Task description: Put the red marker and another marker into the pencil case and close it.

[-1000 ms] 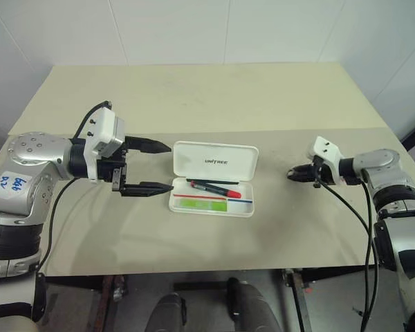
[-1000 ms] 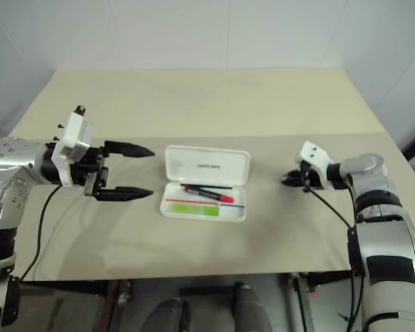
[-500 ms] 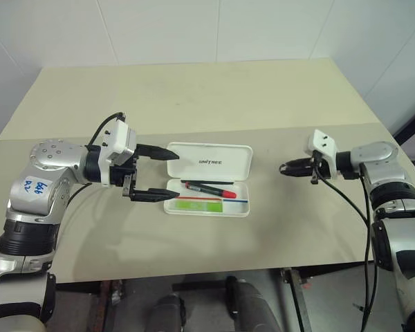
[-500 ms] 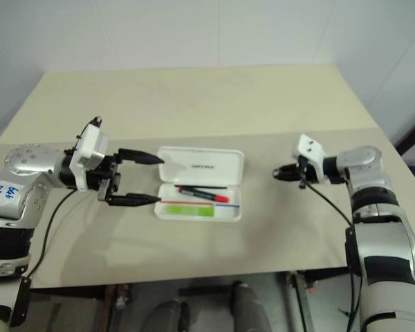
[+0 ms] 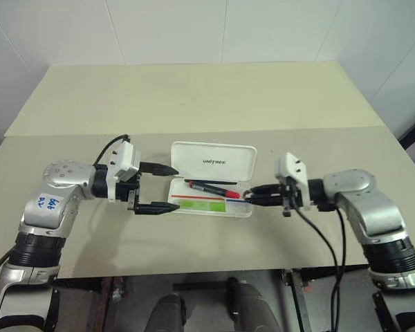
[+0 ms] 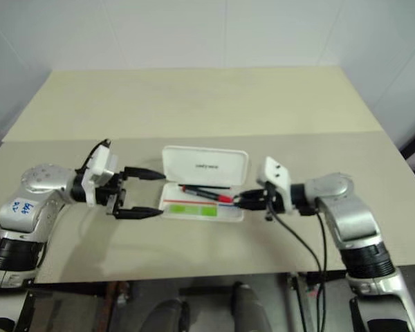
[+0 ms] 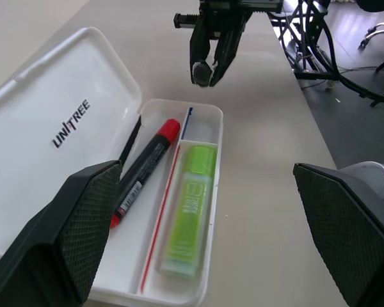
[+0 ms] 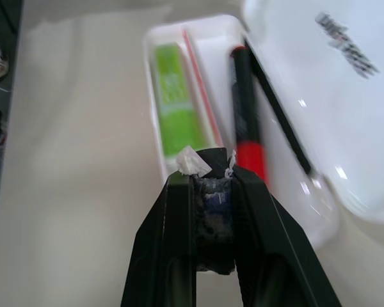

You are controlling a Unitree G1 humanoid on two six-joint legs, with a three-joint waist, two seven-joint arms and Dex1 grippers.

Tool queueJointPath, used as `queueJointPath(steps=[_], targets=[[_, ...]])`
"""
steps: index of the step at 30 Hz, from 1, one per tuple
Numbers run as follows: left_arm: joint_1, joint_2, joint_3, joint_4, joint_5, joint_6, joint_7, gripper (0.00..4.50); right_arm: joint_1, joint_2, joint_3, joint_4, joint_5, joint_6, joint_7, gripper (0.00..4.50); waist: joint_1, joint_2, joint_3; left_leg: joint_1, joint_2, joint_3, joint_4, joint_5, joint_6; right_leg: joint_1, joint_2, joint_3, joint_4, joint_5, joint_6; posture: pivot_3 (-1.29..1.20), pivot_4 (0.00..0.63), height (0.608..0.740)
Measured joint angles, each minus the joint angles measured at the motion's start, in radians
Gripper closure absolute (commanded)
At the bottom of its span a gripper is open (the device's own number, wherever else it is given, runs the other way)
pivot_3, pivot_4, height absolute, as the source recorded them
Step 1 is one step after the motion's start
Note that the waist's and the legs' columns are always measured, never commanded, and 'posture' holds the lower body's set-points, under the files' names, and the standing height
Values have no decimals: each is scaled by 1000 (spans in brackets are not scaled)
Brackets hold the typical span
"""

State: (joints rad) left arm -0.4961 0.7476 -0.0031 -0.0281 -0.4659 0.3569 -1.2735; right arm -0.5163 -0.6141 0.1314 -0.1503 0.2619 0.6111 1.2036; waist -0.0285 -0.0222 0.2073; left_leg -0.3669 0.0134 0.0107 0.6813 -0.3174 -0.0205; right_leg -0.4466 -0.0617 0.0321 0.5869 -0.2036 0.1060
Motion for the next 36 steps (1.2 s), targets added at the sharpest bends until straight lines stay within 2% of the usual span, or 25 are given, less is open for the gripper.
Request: queueJointPath(steps=[9,19,31,36], targets=[[6,-6,1,-16,-1,4,24,0,-45,23,95,98,-22,-37,-24,4104,1,0,0,-1,0,0,0,-1,1,0,0,-1,2,0,0,0,150,740],[35,-5,6,-43,-3,12,47,0,-79,-8,143,234,-74,-181,55,4104,0,0,0,-1,0,0,-1,-2,3,0,0,-1,1,0,1,0,150,740],[34,-5,7,-43,-4,12,57,0,-118,0,141,227,-59,-181,84,29,-1,0,0,-1,0,0,-1,-2,3,0,0,-1,1,0,1,0,150,740],[31,-5,7,-42,-4,11,57,0,-139,3,95,145,2,-147,71,29,1,0,0,-1,0,-1,-1,-2,3,0,0,-1,2,0,1,0,150,740]])
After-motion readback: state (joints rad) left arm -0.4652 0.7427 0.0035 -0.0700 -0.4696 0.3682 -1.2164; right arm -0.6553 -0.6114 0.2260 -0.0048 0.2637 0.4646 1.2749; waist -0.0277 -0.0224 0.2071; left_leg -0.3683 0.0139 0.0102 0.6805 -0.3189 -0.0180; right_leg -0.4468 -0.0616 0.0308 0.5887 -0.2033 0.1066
